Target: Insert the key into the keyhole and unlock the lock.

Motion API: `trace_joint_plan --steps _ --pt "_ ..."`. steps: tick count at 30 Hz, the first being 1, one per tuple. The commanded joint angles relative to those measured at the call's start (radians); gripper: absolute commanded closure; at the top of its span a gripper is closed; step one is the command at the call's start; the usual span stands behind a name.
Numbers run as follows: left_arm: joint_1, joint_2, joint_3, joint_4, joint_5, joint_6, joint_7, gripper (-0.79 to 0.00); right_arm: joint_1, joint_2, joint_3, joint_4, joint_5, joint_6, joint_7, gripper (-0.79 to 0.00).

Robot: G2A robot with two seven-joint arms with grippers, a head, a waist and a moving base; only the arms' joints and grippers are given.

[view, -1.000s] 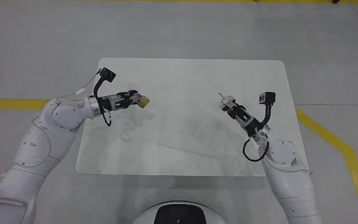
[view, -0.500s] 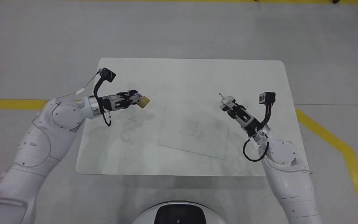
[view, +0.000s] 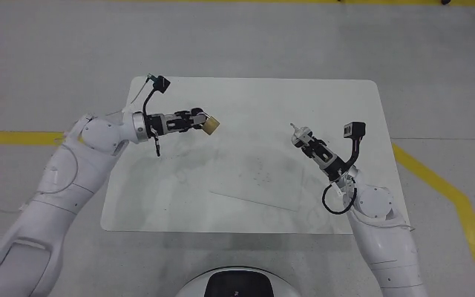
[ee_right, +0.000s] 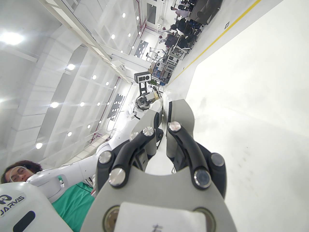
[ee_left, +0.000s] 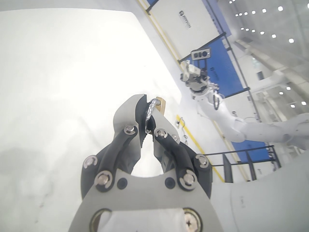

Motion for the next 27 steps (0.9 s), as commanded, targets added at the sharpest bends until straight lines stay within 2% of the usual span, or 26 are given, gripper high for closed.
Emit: trace_joint_plan --steps 1,6,16,18,20,23,27 --pt "-0.039 -0.031 0.051 0.026 -0.088 0.012 -0.039 0.0 0.0 0.0 0.0 0.0 0.0 0.0 0.0 0.0" --pt "-0.12 -0.102 0.145 0.111 -0.203 0.033 -0.101 0.0 0.0 0.0 0.0 0.0 0.0 0.0 0.0 0.0" --pt "-0.12 -0.102 0.145 0.111 -0.203 0.033 -0.101 0.0 0.0 0.0 0.0 0.0 0.0 0.0 0.0 0.0" --pt "-0.105 -0.1 0.129 0.104 -0.215 0.033 -0.062 0.0 0.0 0.0 0.0 0.0 0.0 0.0 0.0 0.0" --pt "-0.05 -0.099 0.088 0.079 -0.373 0.028 -0.034 0.0 0.001 -0.001 -0.001 0.003 0.003 0.009 -0.017 0.0" --pt "0.024 -0.11 0.04 0.062 -0.665 0.044 -0.051 0.0 0.038 -0.018 -0.056 0.031 0.027 0.046 -0.14 0.0" --pt "0.051 -0.151 0.051 0.114 -0.946 0.175 -0.147 0.0 0.088 -0.038 -0.119 0.056 0.062 0.04 -0.234 0.0"
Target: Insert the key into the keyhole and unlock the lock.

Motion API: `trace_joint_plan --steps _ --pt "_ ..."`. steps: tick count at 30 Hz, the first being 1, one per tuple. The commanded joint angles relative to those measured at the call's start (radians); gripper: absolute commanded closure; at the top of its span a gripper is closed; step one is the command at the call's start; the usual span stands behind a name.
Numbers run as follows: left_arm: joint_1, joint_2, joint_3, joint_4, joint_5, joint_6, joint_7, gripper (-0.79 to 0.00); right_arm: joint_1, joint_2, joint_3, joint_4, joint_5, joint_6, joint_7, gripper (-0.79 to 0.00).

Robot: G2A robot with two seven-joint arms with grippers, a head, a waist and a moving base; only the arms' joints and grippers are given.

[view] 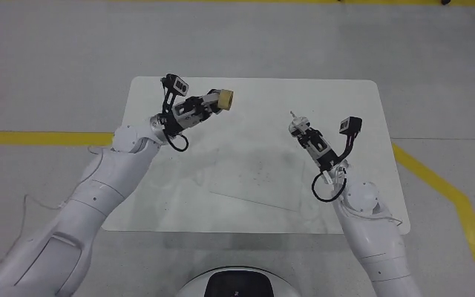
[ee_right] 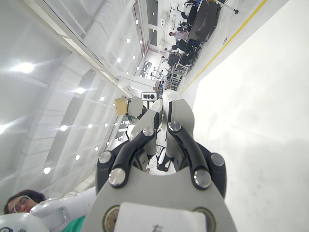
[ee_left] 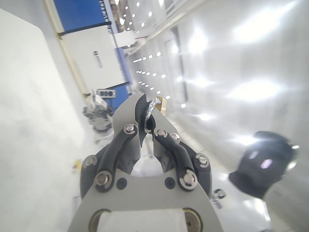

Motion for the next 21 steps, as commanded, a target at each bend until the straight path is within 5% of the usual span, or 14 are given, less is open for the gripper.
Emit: trace_joint_plan --steps 1,8,21 --pt "-0.008 -0.026 0.024 0.037 -0.137 0.072 -0.048 0.0 0.018 -0.005 -0.015 0.003 0.015 -0.007 -0.023 0.0" --pt "-0.09 -0.133 0.136 0.166 -0.246 0.238 -0.233 0.0 0.044 -0.017 -0.031 -0.024 0.041 -0.035 -0.064 0.0" --pt "-0.191 -0.257 0.213 0.383 -0.153 0.266 -0.368 0.0 0.067 -0.028 -0.046 -0.047 0.079 -0.065 -0.03 0.0"
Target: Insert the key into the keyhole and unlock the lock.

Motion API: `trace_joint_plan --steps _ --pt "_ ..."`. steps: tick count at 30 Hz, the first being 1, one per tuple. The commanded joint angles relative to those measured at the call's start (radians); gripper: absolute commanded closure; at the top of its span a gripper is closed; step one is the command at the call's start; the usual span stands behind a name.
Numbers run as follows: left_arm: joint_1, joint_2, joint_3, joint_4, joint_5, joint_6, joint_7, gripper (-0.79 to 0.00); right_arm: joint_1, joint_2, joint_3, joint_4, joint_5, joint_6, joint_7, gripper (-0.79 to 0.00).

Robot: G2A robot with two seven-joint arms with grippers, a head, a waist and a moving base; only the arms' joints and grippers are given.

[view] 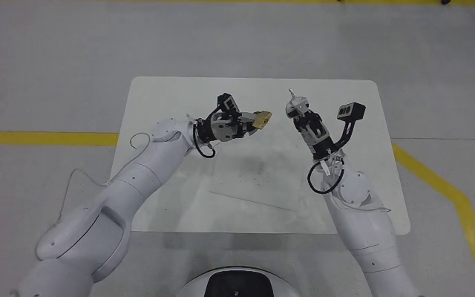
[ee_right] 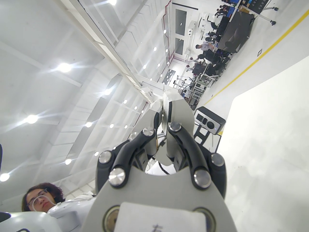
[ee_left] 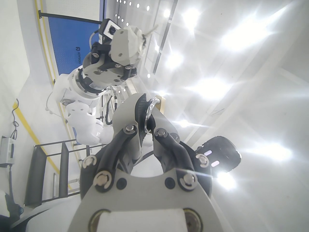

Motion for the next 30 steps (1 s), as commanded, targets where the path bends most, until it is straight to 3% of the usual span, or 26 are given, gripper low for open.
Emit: trace_joint_plan --steps 1,10,20,30 --pt "-0.007 -0.012 0.004 0.022 0.017 -0.003 -0.005 0.0 0.004 -0.001 0.0 0.0 0.012 0.0 0.015 0.0" --pt "-0.034 -0.053 -0.016 0.108 0.049 -0.019 -0.034 0.0 0.021 -0.003 -0.016 -0.012 0.027 0.009 0.105 0.0" --pt "-0.062 -0.071 -0.056 0.184 0.088 -0.023 -0.04 0.0 0.024 0.004 -0.011 -0.022 -0.005 -0.006 0.237 0.0" --pt "-0.072 -0.074 -0.127 0.228 0.065 -0.001 -0.003 0.0 -0.002 0.003 0.042 -0.043 0.011 -0.057 0.133 0.0"
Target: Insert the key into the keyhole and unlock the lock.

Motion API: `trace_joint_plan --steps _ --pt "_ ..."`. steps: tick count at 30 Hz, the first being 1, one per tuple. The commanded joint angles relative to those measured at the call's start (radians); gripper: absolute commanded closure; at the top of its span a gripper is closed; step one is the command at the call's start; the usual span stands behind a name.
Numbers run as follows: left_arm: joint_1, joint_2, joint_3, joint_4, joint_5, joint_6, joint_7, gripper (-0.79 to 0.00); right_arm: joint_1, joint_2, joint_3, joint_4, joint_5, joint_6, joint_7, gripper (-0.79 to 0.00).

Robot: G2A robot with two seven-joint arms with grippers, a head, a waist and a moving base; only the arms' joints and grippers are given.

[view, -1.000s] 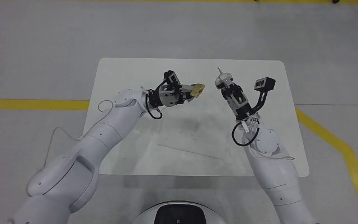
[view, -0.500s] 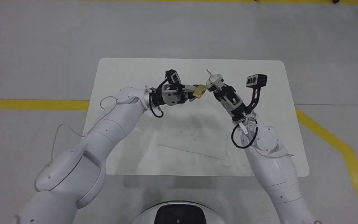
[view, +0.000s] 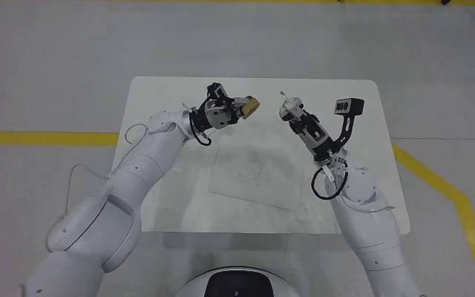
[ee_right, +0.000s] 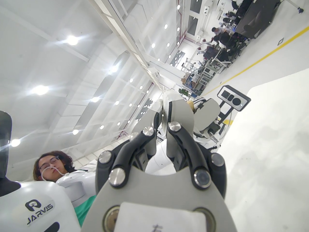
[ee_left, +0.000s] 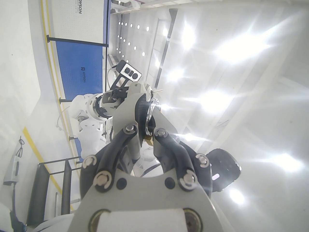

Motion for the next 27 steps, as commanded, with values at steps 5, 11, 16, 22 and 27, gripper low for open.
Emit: trace_joint_plan --steps 5,11,16,22,27 --pt "-0.004 0.001 -0.003 0.003 0.008 0.006 0.002 0.0 -0.005 0.0 0.008 -0.004 0.011 0.0 -0.01 0.0" --pt "-0.004 0.001 -0.003 0.003 0.008 0.006 0.002 0.0 -0.005 0.0 0.008 -0.004 0.011 0.0 -0.01 0.0" --pt "0.055 0.012 -0.025 -0.057 0.021 0.038 0.092 0.0 -0.005 0.004 0.026 -0.008 -0.076 -0.01 -0.022 0.0" --pt "0.107 0.036 -0.041 -0.109 0.097 0.126 0.155 0.0 -0.001 0.035 0.122 -0.127 -0.536 -0.091 0.096 0.0" --pt "0.127 0.059 -0.064 -0.161 0.154 0.196 0.184 0.0 0.005 0.061 0.145 -0.289 -0.991 -0.192 0.254 0.0"
